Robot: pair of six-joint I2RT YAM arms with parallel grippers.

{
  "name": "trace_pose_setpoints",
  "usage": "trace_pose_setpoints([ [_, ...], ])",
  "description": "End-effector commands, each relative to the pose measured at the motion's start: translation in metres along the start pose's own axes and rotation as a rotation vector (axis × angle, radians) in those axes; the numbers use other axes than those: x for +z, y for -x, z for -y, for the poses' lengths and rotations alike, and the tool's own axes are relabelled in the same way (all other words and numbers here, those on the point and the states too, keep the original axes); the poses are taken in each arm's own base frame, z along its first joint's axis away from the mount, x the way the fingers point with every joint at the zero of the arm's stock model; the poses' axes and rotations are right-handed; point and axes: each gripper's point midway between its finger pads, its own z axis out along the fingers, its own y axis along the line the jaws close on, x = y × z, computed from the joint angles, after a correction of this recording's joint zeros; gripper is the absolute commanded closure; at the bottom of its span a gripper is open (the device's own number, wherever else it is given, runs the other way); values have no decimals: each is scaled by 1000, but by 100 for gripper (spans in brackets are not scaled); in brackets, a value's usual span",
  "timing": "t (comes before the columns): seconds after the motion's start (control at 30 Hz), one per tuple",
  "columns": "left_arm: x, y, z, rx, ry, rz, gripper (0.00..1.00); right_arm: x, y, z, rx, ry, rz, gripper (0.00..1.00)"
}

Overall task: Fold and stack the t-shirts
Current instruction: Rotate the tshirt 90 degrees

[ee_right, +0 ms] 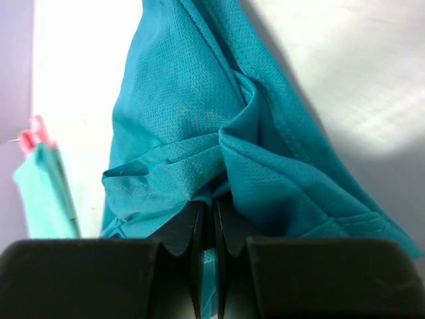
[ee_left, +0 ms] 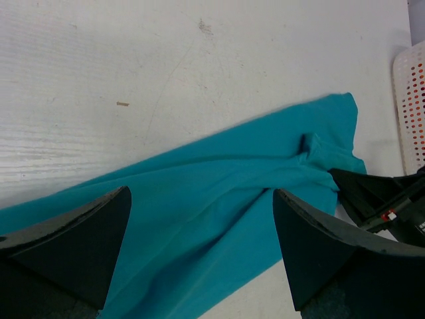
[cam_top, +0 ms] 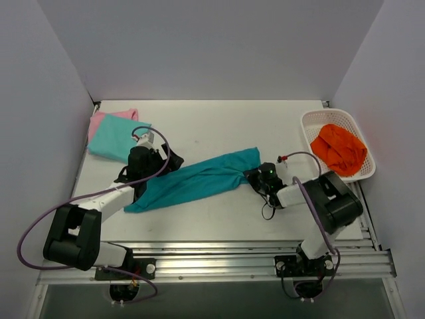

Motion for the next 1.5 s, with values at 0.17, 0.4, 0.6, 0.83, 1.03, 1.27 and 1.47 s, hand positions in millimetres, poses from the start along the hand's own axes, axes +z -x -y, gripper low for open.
trace_pose_setpoints([
  [0.17,-6,42,-3,18,0,105,3,40,-23,36,-190,-204,-123,100],
  [0.4,-8,44,-5,-35,5,144,2,89,54,-67,-193,-145,92,100],
  [0.6,-20,49,-6,-59,28,188,2,165,102,-139,-172,-103,198,100],
  [0.83,-23,50,-8,-45,58,195,2,230,134,-215,-140,115,264,100],
  [1.03,-21,44,-12,-40,69,178,2,224,137,-293,-222,439,285,9],
  [1.27,-28,47,-8,-39,54,198,2,114,178,-367,-349,578,434,0],
  [1.47,-35,52,-3,-40,37,212,2,16,181,-367,-387,500,511,0],
])
